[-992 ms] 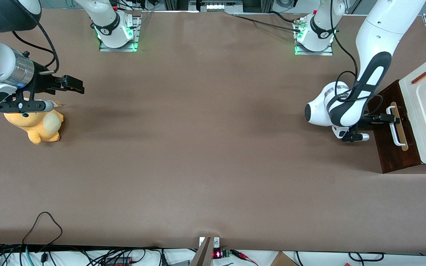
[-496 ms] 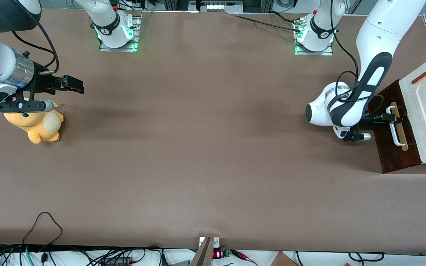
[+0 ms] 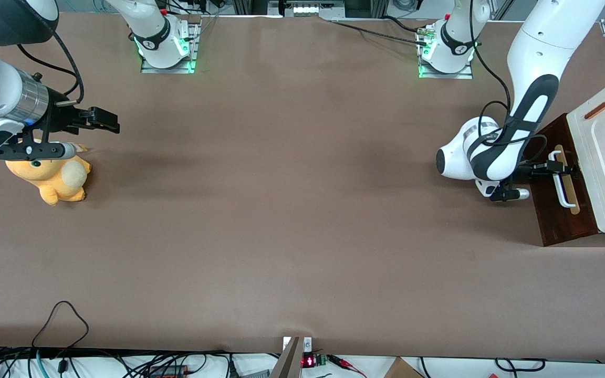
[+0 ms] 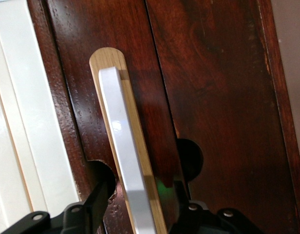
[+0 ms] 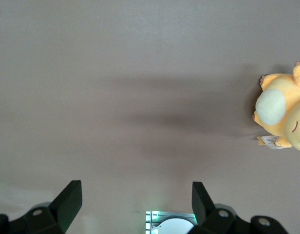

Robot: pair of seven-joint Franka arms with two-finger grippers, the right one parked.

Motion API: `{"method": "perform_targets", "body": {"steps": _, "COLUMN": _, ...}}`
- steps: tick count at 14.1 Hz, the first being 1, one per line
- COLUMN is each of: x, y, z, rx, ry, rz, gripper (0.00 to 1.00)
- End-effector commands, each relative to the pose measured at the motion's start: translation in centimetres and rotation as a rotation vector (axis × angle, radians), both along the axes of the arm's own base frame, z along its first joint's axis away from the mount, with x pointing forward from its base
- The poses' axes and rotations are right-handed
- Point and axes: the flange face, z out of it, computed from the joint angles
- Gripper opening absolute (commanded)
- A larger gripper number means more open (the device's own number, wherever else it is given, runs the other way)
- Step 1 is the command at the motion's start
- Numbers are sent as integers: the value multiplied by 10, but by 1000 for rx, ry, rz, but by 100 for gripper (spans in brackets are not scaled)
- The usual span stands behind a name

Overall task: Open lower drawer with left arm only
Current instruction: 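Close the left gripper around the white bar handle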

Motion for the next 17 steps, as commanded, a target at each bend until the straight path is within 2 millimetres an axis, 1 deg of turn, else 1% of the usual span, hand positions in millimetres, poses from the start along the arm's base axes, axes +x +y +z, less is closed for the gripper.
{"method": "perform_targets", "body": {"steps": 1, "x": 5, "y": 3, "z": 0, "rx": 16, "ry": -14, "rz": -12, "gripper": 35}}
{"method": "perform_targets", "body": {"steps": 2, "x": 5, "y": 3, "z": 0, "rx": 15, "ry": -14, "rz": -14, "gripper": 29}}
{"method": "perform_targets", "body": {"steps": 4, "x": 6, "y": 3, "z": -3, "rx": 12, "ry": -13, "rz": -14, "gripper": 22}}
{"method": "perform_targets", "body": {"steps": 10, "x": 8, "y": 4, "z": -1, "rx": 12, "ry": -17, "rz": -13, "gripper": 0}}
{"method": "perform_targets", "body": {"steps": 12, "x": 10, "y": 2, "z": 1, "rx": 11, "ry": -22, "rz": -17, "gripper": 0}}
{"method": "perform_targets", "body": {"steps": 14, "x": 13, "y": -6, "z": 4, "rx": 9, "ry": -26, "rz": -31, "gripper": 0}}
{"method": "perform_targets", "body": {"steps": 17, "x": 15, "y": -26, "z": 5, "rx": 9, "ry": -25, "rz": -70, "gripper": 0}}
